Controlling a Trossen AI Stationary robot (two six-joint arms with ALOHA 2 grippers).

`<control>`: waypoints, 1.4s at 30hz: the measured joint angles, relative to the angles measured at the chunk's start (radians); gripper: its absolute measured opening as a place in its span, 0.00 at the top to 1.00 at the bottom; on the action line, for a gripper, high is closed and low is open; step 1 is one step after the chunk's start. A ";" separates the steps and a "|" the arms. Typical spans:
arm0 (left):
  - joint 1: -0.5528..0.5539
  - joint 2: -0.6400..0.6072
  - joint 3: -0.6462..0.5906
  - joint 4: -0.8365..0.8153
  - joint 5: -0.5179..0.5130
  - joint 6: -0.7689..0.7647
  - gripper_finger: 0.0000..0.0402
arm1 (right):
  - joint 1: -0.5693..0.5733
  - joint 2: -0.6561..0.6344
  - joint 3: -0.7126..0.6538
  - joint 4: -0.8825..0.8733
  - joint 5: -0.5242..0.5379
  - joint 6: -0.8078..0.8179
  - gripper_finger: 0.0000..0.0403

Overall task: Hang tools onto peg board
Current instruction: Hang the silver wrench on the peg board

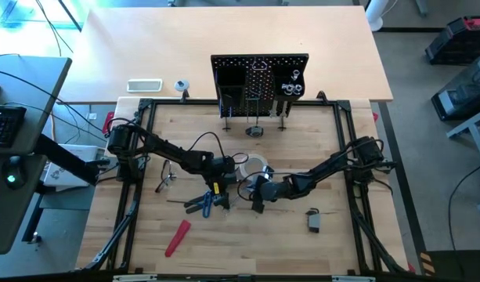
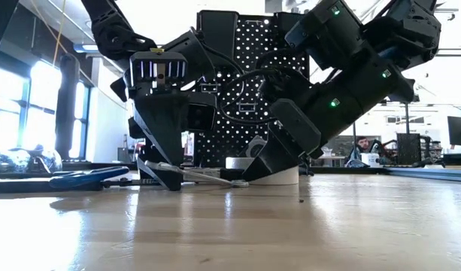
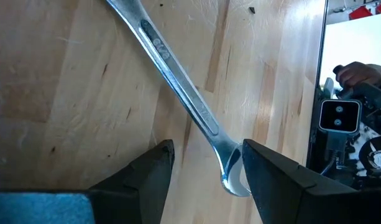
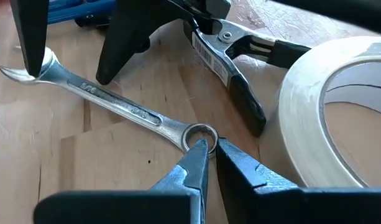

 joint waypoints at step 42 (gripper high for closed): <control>-0.047 0.001 -0.001 0.014 0.041 0.044 0.97 | 0.030 0.000 -0.001 0.007 0.016 0.161 0.93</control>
